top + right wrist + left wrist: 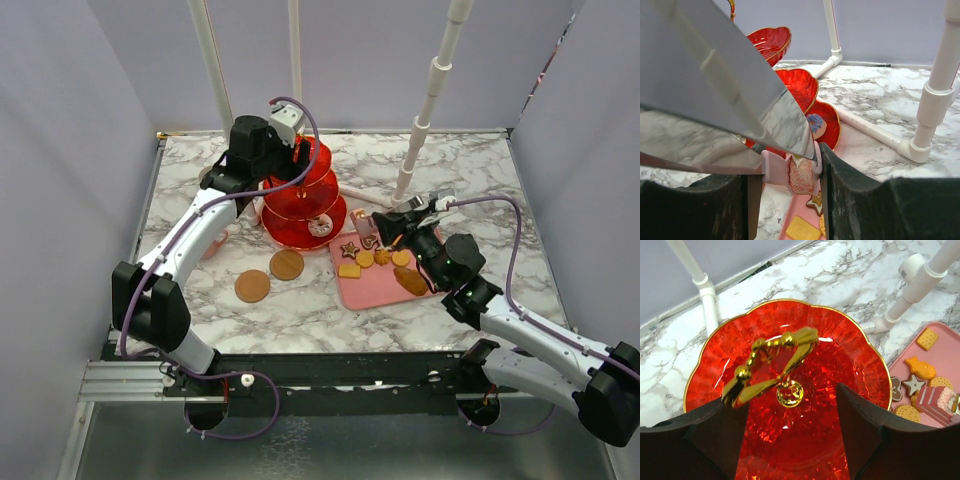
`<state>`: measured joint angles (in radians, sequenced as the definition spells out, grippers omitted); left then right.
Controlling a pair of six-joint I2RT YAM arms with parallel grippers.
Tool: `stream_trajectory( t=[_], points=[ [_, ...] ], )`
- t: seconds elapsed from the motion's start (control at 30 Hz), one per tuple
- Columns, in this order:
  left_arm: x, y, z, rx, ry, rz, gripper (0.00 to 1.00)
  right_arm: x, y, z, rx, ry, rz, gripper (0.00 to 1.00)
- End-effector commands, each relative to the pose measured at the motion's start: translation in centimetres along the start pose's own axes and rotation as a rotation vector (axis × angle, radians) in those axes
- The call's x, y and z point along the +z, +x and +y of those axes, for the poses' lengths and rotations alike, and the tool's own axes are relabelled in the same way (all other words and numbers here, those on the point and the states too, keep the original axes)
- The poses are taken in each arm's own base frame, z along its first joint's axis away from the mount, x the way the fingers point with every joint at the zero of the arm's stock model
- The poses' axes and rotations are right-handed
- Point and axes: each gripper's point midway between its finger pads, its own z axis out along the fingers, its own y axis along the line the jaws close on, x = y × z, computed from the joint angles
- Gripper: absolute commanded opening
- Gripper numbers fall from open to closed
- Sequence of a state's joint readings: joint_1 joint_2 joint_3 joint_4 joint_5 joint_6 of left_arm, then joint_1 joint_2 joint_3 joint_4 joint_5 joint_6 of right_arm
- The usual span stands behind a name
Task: Serve the afternoon tea
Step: Adjust the desert table at the center of the board.
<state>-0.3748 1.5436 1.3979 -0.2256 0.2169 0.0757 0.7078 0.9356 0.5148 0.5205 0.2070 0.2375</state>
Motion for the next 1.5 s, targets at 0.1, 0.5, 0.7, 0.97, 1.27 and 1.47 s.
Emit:
stream_trajectory(
  t=[0.1,0.5,0.7,0.97,1.27,1.47],
  points=[
    [1.7,-3.0,-0.8,-0.084,0.065,-0.104,0.40,-0.4,0.0,-0.6,0.005,0.032,-0.022,0.28],
    [0.8,-4.3,-1.4,-0.159,0.010,-0.222,0.18,-0.5,-0.7,-0.5,-0.005,0.027,-0.034,0.28],
    [-0.4,-5.1,-2.1,-0.188,-0.086,-0.269,0.13,-0.4,-0.8,-0.5,-0.005,0.025,-0.036,0.28],
    [-1.1,-6.4,-0.1,-0.340,-0.305,-0.317,0.06,0.0,-0.7,-0.3,-0.015,0.019,-0.029,0.28],
    [-0.6,-4.8,0.1,-0.429,-0.411,-0.308,0.04,0.2,-1.2,-0.2,-0.022,0.024,-0.026,0.28],
    [-1.3,-2.5,0.8,-0.364,-0.520,-0.275,0.04,0.4,-0.2,0.1,-0.027,0.001,-0.001,0.28]
  ],
)
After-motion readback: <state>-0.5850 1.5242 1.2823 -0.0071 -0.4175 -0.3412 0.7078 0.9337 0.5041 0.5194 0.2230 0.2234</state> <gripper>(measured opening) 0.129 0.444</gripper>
